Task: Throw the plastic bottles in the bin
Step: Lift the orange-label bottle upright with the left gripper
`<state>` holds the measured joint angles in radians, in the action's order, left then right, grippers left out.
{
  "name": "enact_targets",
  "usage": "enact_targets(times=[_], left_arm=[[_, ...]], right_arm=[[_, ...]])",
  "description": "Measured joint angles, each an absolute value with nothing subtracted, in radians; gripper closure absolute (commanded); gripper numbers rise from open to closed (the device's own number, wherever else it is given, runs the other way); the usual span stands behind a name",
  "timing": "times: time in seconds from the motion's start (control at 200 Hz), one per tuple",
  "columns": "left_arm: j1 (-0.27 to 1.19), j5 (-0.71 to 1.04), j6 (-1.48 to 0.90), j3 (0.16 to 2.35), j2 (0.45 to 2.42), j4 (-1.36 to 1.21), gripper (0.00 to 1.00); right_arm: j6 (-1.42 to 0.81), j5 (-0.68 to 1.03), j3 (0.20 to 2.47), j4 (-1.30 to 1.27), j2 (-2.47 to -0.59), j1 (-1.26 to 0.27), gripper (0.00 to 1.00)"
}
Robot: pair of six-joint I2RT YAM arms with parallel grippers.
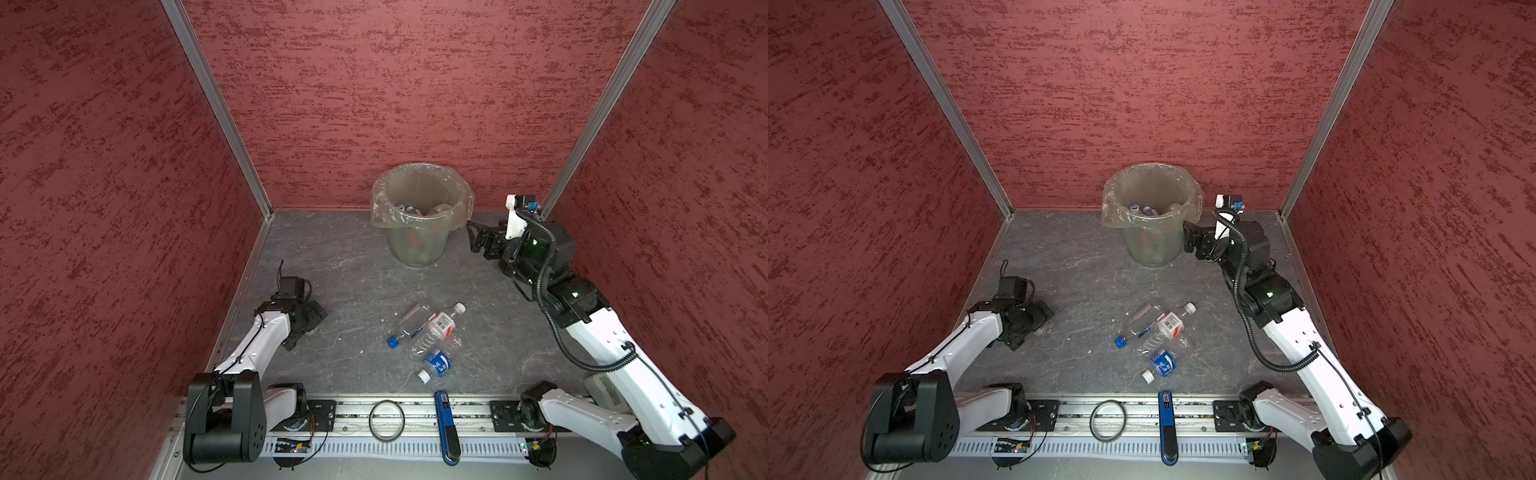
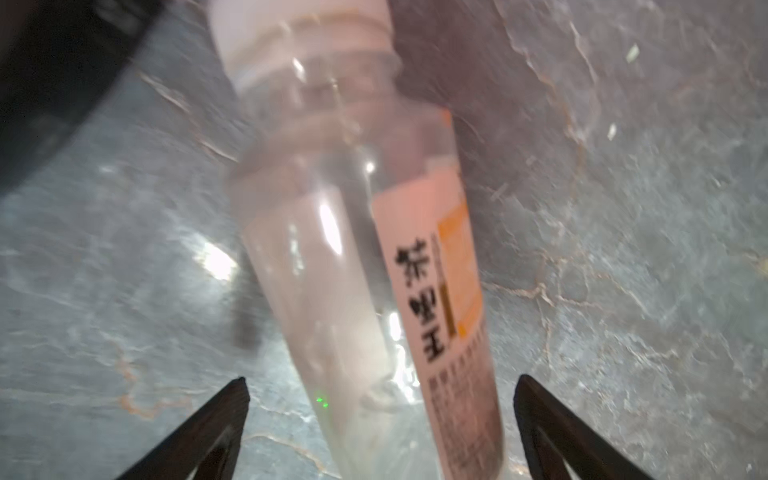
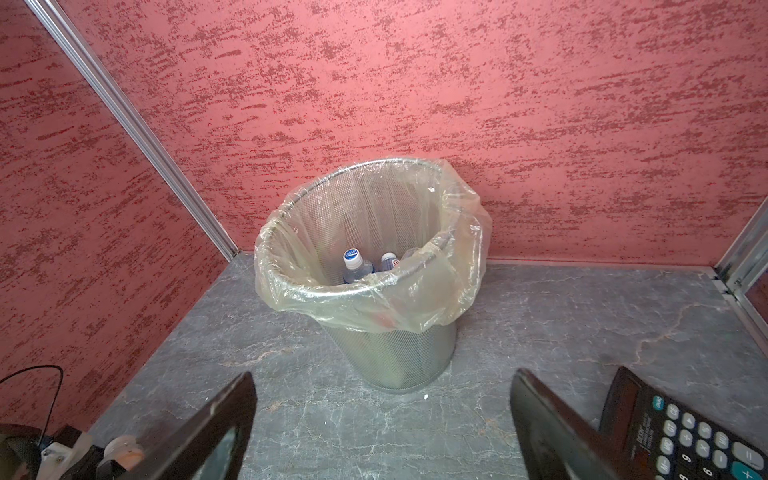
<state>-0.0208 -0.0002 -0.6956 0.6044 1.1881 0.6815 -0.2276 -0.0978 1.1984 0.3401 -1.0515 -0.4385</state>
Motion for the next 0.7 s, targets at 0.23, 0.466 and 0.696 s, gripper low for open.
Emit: enact_targets(times=[0.23, 0.466, 0.696], left_arm=[[-0.019, -0.001, -0.755, 0.615, 1.296, 0.598, 0.05], [-0.023, -0.005, -0.808, 0.630, 1.330, 0.515, 0.08], [-0.029, 0.003, -0.829, 0.622, 1.328, 0.500, 0.38]], right_arm=[[-0.228, -0.097, 1.195, 0.338, -1.052, -0.439, 0.11], [-0.226, -0.097, 1.195, 0.339, -1.049, -0.439, 0.13], [-0.223, -0.096, 1.195, 0.339, -1.049, -0.439, 0.17]])
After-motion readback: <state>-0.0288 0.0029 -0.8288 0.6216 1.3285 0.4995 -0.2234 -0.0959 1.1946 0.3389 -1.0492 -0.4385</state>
